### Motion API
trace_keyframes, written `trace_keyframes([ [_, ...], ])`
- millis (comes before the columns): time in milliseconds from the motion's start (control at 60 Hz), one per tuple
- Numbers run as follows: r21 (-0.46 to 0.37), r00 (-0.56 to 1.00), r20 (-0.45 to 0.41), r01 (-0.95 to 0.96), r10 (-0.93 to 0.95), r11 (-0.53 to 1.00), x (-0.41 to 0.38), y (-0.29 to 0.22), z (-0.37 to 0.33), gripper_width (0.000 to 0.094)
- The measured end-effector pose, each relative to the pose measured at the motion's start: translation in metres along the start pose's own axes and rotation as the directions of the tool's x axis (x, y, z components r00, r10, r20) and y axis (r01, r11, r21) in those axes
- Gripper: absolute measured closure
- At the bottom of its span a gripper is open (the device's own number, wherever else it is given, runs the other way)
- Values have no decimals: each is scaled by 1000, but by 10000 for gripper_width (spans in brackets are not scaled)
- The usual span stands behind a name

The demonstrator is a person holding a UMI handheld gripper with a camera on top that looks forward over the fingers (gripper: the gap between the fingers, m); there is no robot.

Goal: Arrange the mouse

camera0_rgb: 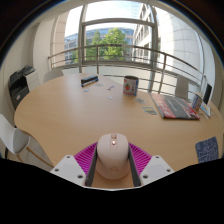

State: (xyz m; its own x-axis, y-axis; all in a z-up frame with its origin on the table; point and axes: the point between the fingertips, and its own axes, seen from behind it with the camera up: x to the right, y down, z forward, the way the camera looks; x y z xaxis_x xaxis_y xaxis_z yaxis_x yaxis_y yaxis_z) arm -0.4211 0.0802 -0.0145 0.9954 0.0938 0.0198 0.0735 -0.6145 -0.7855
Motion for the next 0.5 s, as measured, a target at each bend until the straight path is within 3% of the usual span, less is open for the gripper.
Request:
trace_keyframes([
  [183, 20, 1000, -26, -10, 11, 1000, 0, -4, 1, 526],
  [300, 42, 1000, 1, -25, 25, 999, -7, -20, -13, 543],
  [500, 304, 997, 70, -53, 33, 951, 1, -142, -144, 544],
])
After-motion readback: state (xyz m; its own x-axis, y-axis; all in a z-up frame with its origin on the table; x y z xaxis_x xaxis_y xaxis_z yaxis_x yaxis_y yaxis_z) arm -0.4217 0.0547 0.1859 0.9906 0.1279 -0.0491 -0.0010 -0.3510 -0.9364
